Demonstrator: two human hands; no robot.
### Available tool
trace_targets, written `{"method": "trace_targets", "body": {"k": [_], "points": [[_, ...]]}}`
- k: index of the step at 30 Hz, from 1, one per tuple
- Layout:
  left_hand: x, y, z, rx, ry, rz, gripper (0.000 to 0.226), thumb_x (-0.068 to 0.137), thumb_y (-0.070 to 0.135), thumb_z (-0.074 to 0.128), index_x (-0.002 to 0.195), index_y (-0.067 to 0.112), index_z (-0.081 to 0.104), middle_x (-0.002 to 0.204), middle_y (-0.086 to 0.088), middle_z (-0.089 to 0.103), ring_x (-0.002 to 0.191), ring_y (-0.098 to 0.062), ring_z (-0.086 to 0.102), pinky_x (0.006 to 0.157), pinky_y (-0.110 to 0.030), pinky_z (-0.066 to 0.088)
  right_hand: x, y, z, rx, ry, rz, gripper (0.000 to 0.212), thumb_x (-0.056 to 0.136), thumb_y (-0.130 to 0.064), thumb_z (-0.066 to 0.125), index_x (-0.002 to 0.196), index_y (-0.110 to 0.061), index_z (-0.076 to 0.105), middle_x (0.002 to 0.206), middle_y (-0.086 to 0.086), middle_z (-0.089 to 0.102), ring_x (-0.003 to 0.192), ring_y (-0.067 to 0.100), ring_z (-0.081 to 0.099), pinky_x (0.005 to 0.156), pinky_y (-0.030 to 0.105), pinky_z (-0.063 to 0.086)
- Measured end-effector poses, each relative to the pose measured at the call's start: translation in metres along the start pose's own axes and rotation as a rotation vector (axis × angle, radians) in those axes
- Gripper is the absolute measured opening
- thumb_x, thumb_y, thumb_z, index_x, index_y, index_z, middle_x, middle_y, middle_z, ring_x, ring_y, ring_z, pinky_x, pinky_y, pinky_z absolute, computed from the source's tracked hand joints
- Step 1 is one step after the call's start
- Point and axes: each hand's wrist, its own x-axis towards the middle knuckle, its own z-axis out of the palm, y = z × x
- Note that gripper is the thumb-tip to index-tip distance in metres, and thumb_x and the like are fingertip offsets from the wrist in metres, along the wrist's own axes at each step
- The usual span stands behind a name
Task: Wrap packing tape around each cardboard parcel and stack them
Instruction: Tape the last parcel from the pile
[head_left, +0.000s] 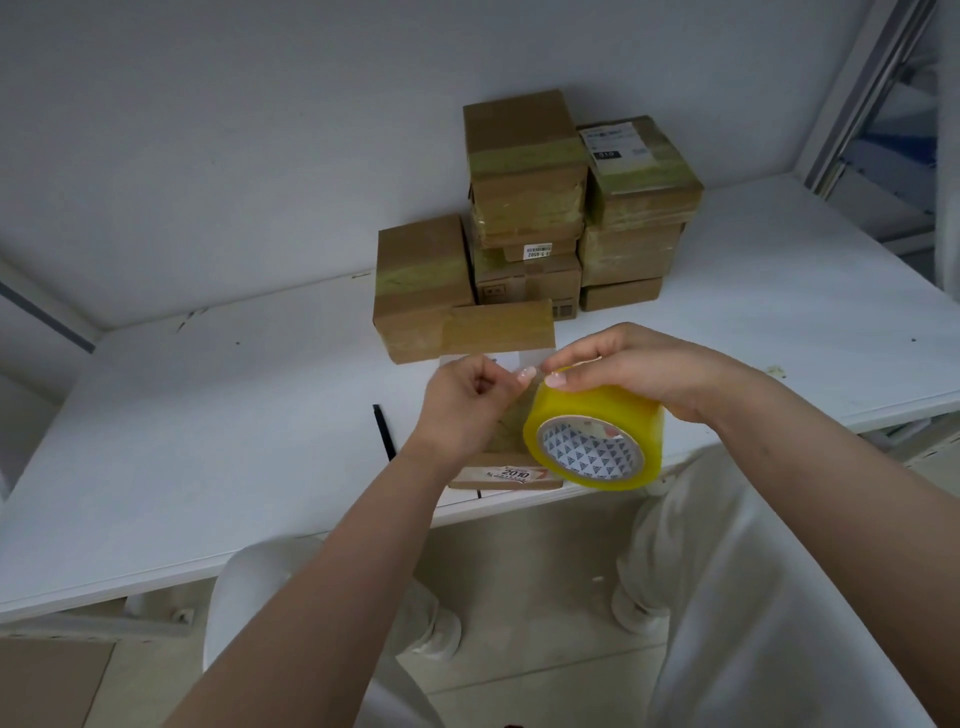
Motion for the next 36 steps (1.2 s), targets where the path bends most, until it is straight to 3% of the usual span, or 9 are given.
{"method": "trace_targets", "body": {"k": [5, 9, 14, 18, 23, 28, 32, 34, 36], "points": [[0.007, -0.005, -0.035, 0.255, 0.228, 0.067, 0.024, 0.089, 0.035, 0.068, 0.074, 0.017, 0.061, 0.074, 0.007, 0.061, 0.068, -0.005, 0.054, 0.06, -0.017, 0.041, -0.002, -0.007, -0.018, 0.042, -0.031, -0.08, 0.061, 0.049, -0.056, 0.081, 0.098, -0.02, 0.075, 0.091, 0.003, 0.076, 0.087, 0.022, 0.071, 0.083, 0.035, 0.055], [0.007, -0.028, -0.068, 0.363, 0.333, 0.001, 0.029, 0.089, 0.038, 0.067, 0.076, 0.012, 0.059, 0.071, 0.005, 0.057, 0.067, -0.008, 0.051, 0.058, -0.016, 0.039, -0.002, 0.004, -0.037, -0.149, 0.11, -0.009, 0.039, 0.07, -0.052, 0.074, 0.078, -0.014, 0.073, 0.068, 0.0, 0.069, 0.06, 0.012, 0.064, 0.057, 0.025, 0.049], [0.002, -0.051, -0.056, 0.424, 0.331, -0.058, 0.032, 0.091, 0.038, 0.064, 0.08, 0.009, 0.058, 0.068, 0.004, 0.055, 0.056, -0.008, 0.052, 0.046, -0.011, 0.035, 0.016, 0.024, -0.019, -0.56, 0.218, 0.084, 0.03, 0.081, -0.054, 0.069, 0.079, -0.023, 0.071, 0.087, -0.007, 0.065, 0.079, 0.009, 0.058, 0.072, 0.031, 0.048], [0.0, -0.058, -0.056, 0.37, 0.318, -0.089, 0.032, 0.093, 0.032, 0.063, 0.085, 0.002, 0.057, 0.069, 0.0, 0.054, 0.043, -0.008, 0.054, 0.039, -0.009, 0.038, 0.021, 0.028, -0.014, -0.629, 0.221, 0.097, 0.032, 0.08, -0.059, 0.066, 0.079, -0.027, 0.069, 0.088, -0.015, 0.06, 0.083, 0.009, 0.055, 0.075, 0.032, 0.046], [0.007, -0.066, -0.055, 0.376, 0.325, -0.086, 0.032, 0.094, 0.032, 0.062, 0.083, 0.003, 0.053, 0.069, -0.004, 0.054, 0.053, -0.016, 0.049, 0.038, -0.013, 0.038, 0.029, 0.029, -0.009, -0.668, 0.228, 0.099, 0.036, 0.079, -0.062, 0.064, 0.083, -0.027, 0.068, 0.088, -0.014, 0.059, 0.086, 0.012, 0.056, 0.075, 0.031, 0.045], [0.011, -0.094, -0.046, 0.329, 0.257, -0.165, 0.035, 0.095, 0.043, 0.054, 0.077, 0.014, 0.051, 0.069, -0.004, 0.059, 0.068, -0.027, 0.059, 0.065, -0.035, 0.05, 0.038, 0.044, -0.001, -0.663, 0.184, 0.136, 0.033, 0.081, -0.06, 0.064, 0.083, -0.027, 0.067, 0.092, -0.012, 0.059, 0.089, 0.014, 0.056, 0.077, 0.033, 0.047], [0.009, -0.107, -0.022, -0.001, 0.232, -0.42, 0.042, 0.101, 0.048, 0.039, 0.101, 0.008, 0.053, 0.082, -0.003, 0.056, 0.072, -0.02, 0.053, 0.061, -0.032, 0.045, 0.043, 0.057, 0.003, -0.544, 0.168, 0.126, 0.027, 0.083, -0.054, 0.066, 0.08, -0.028, 0.067, 0.098, -0.008, 0.058, 0.093, 0.015, 0.057, 0.087, 0.04, 0.051], [0.01, -0.114, -0.02, -0.093, 0.234, -0.559, 0.04, 0.101, 0.043, 0.043, 0.114, 0.005, 0.047, 0.093, -0.009, 0.057, 0.073, -0.02, 0.054, 0.058, -0.033, 0.047, 0.043, 0.058, 0.003, -0.549, 0.172, 0.11, 0.027, 0.083, -0.054, 0.066, 0.081, -0.028, 0.067, 0.096, -0.009, 0.058, 0.092, 0.014, 0.058, 0.086, 0.04, 0.052], [0.01, -0.117, -0.024, -0.005, 0.313, -0.51, 0.039, 0.1, 0.034, 0.048, 0.124, 0.003, 0.046, 0.107, -0.013, 0.06, 0.086, -0.027, 0.059, 0.075, -0.04, 0.053, 0.043, 0.058, 0.004, -0.544, 0.17, 0.095, 0.026, 0.082, -0.054, 0.066, 0.081, -0.028, 0.067, 0.095, -0.009, 0.059, 0.091, 0.015, 0.058, 0.085, 0.039, 0.052]]}}
